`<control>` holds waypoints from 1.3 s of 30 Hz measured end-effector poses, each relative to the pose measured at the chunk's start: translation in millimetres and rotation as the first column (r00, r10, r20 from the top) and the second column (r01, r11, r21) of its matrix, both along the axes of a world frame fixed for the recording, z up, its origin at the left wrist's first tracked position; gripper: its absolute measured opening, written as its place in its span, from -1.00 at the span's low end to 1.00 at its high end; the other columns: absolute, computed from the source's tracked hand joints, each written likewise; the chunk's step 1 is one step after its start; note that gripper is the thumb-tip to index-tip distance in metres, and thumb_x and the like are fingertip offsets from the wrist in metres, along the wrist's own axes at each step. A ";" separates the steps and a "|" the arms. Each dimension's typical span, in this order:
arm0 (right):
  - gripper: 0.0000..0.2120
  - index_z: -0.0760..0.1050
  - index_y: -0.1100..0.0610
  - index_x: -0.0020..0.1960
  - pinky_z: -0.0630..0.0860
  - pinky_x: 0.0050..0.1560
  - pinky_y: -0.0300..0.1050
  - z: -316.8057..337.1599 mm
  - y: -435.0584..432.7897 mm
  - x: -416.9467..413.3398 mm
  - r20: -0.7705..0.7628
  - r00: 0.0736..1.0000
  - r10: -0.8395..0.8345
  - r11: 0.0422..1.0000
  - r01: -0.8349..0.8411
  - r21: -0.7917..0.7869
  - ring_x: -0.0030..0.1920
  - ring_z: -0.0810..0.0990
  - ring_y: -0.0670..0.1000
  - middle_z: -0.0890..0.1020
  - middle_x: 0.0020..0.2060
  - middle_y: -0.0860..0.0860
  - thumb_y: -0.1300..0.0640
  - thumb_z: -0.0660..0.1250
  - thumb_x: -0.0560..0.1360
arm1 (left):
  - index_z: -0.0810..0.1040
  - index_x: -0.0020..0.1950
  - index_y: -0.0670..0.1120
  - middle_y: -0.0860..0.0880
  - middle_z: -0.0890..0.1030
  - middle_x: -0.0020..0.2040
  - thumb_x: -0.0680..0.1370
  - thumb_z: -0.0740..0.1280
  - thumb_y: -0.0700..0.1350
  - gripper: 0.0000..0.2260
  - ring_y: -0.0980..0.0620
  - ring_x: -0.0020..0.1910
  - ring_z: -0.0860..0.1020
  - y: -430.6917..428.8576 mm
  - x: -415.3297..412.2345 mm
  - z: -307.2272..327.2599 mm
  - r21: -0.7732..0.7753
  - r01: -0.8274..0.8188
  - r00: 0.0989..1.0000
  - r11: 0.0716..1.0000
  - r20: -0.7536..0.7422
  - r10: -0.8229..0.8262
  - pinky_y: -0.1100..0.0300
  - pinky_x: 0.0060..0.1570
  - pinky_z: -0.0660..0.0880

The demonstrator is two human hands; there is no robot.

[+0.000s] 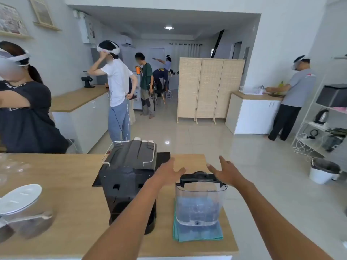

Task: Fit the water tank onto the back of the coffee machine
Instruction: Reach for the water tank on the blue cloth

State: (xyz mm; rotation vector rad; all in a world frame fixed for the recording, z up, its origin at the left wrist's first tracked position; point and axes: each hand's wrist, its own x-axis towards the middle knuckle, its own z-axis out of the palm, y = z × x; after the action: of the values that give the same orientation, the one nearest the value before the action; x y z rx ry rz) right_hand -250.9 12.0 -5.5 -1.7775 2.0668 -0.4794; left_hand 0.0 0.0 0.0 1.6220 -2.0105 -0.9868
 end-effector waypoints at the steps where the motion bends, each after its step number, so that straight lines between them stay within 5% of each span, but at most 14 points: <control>1: -0.07 -0.03 0.17 0.64 0.24 0.44 0.18 -8.3 0.7 -3.0 0.023 1.000 -0.005 1.000 0.005 0.026 0.49 0.28 0.22 0.27 0.51 0.26 -0.39 0.15 0.52 | 0.06 0.61 -0.10 -0.12 0.32 0.55 0.55 0.26 0.27 -0.22 -0.14 0.47 0.34 0.6 -2.5 -7.8 0.043 -0.044 0.999 0.998 -0.009 0.044 0.15 0.22 0.32; 6: 0.01 -0.03 0.20 0.64 0.40 0.28 0.01 -33.2 -0.2 -14.7 0.205 0.978 -0.026 0.998 0.013 0.064 0.38 0.43 0.20 0.41 0.43 0.23 -0.38 0.25 0.48 | -0.09 0.63 -0.16 -0.14 0.15 0.62 0.49 0.24 0.38 -0.04 -0.15 0.56 0.18 -1.9 -11.6 -30.3 0.244 -0.189 0.978 0.951 -0.046 0.206 0.02 0.44 0.22; 9: 0.05 0.05 0.23 0.60 0.42 -0.05 -0.13 -42.2 0.2 -19.6 0.329 0.943 -0.059 0.996 0.036 0.075 0.19 0.53 0.13 0.56 0.23 0.16 -0.45 0.27 0.41 | 0.23 0.57 -0.06 -0.06 0.29 0.55 0.49 0.23 0.40 -0.21 -0.07 0.48 0.31 -3.8 -17.5 -44.9 0.319 -0.224 0.959 0.921 -0.096 0.266 0.04 0.36 0.27; 10: 0.01 0.17 0.23 0.52 0.41 -0.17 -0.18 -45.2 0.0 -20.9 0.357 0.931 -0.074 0.996 0.053 0.070 0.09 0.56 0.09 0.59 0.14 0.13 -0.48 0.28 0.37 | 0.44 0.40 0.03 -0.04 0.42 0.43 0.48 0.20 0.42 -0.36 0.01 0.33 0.44 -3.9 -19.1 -50.1 0.334 -0.223 0.955 0.916 -0.112 0.273 0.08 0.24 0.32; 12: -0.13 0.35 0.18 0.21 0.37 -0.27 -0.23 -51.8 0.5 -20.7 0.407 0.908 -0.099 0.995 0.089 0.043 -0.06 0.56 0.01 0.59 0.01 0.05 -0.54 0.29 0.27 | 0.52 -0.01 0.18 0.06 0.55 0.14 0.46 0.19 0.45 -0.61 0.17 0.01 0.49 -3.8 -21.5 -60.2 0.325 -0.225 0.946 0.919 -0.153 0.286 0.11 0.09 0.34; 14: -0.27 0.34 0.05 0.11 0.34 -0.26 -0.29 -58.2 0.8 -18.8 0.473 0.875 -0.104 0.994 0.107 0.022 -0.11 0.55 -0.09 0.57 -0.06 -0.06 -0.53 0.32 0.27 | 0.55 0.01 0.18 0.14 0.57 0.05 0.45 0.22 0.44 -0.61 0.11 0.05 0.51 -3.1 -22.4 -68.5 0.317 -0.250 0.916 0.915 -0.230 0.330 0.07 0.16 0.40; 19: -0.42 0.36 -0.14 0.21 0.32 -0.20 -0.41 -64.7 5.4 -18.0 0.562 0.825 -0.058 0.992 0.111 -0.060 -0.08 0.47 -0.33 0.51 -0.07 -0.32 -0.42 0.40 0.35 | 0.61 0.08 0.23 0.12 0.64 0.14 0.45 0.33 0.36 -0.69 0.09 0.18 0.54 3.3 -24.4 -77.2 0.287 -0.284 0.841 0.915 -0.385 0.381 0.03 0.31 0.42; 23: -0.49 0.37 -0.18 0.24 0.32 -0.13 -0.45 -60.7 9.4 -19.3 0.580 0.815 -0.001 0.988 0.089 -0.123 0.03 0.54 -0.16 0.53 0.00 -0.31 -0.32 0.44 0.40 | 0.57 0.05 0.30 0.20 0.66 0.04 0.51 0.39 0.20 -0.87 0.28 0.01 0.58 9.5 -28.6 -73.2 0.239 -0.303 0.776 0.923 -0.501 0.384 0.24 0.09 0.49; 26: -0.50 0.43 -0.22 0.28 0.39 -0.06 -0.42 -63.3 16.8 -18.5 0.590 0.805 0.066 0.974 0.075 -0.212 0.08 0.55 -0.27 0.56 0.07 -0.36 -0.24 0.49 0.40 | 0.56 0.10 0.28 0.20 0.70 -0.06 0.54 0.43 0.03 -0.81 0.35 -0.12 0.63 17.3 -28.9 -69.4 0.186 -0.328 0.722 0.926 -0.583 0.373 0.46 -0.18 0.48; 28: -0.49 0.43 -0.21 0.31 0.39 -0.05 -0.46 -63.3 17.7 -18.4 0.584 0.807 0.088 0.964 0.079 -0.255 0.07 0.52 -0.36 0.56 0.09 -0.36 -0.18 0.50 0.42 | 0.58 0.18 0.21 0.15 0.72 -0.01 0.54 0.45 -0.06 -0.73 0.28 -0.07 0.65 19.6 -29.2 -67.1 0.134 -0.328 0.711 0.935 -0.617 0.338 0.46 -0.12 0.50; 33: -0.46 0.42 -0.17 0.35 0.41 -0.13 -0.56 -60.0 10.1 -24.0 0.573 0.812 0.116 0.953 0.072 -0.294 0.03 0.53 -0.44 0.60 0.12 -0.26 -0.14 0.51 0.43 | 0.64 0.27 0.00 -0.01 0.74 0.05 0.49 0.50 -0.17 -0.65 -0.02 0.08 0.66 22.6 -38.4 -61.0 0.040 -0.387 0.662 0.921 -0.683 0.308 0.09 0.17 0.56; 39: -0.29 0.35 -0.08 0.49 0.36 -0.02 -0.61 -61.2 10.4 -22.0 0.540 0.826 0.164 0.943 0.029 -0.332 0.15 0.52 -0.28 0.57 0.21 -0.21 -0.17 0.50 0.41 | 0.67 0.22 -0.12 0.01 0.73 0.08 0.40 0.57 -0.18 -0.61 0.17 0.11 0.65 20.0 -35.8 -65.0 -0.124 -0.479 0.683 0.869 -0.675 0.280 0.24 0.15 0.56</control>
State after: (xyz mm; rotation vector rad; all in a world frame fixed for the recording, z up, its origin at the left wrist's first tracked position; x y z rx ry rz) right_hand -272.9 22.3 -66.6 -1.6014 1.5600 -1.2248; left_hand -35.8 20.0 -65.0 1.2335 -1.2069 -0.8655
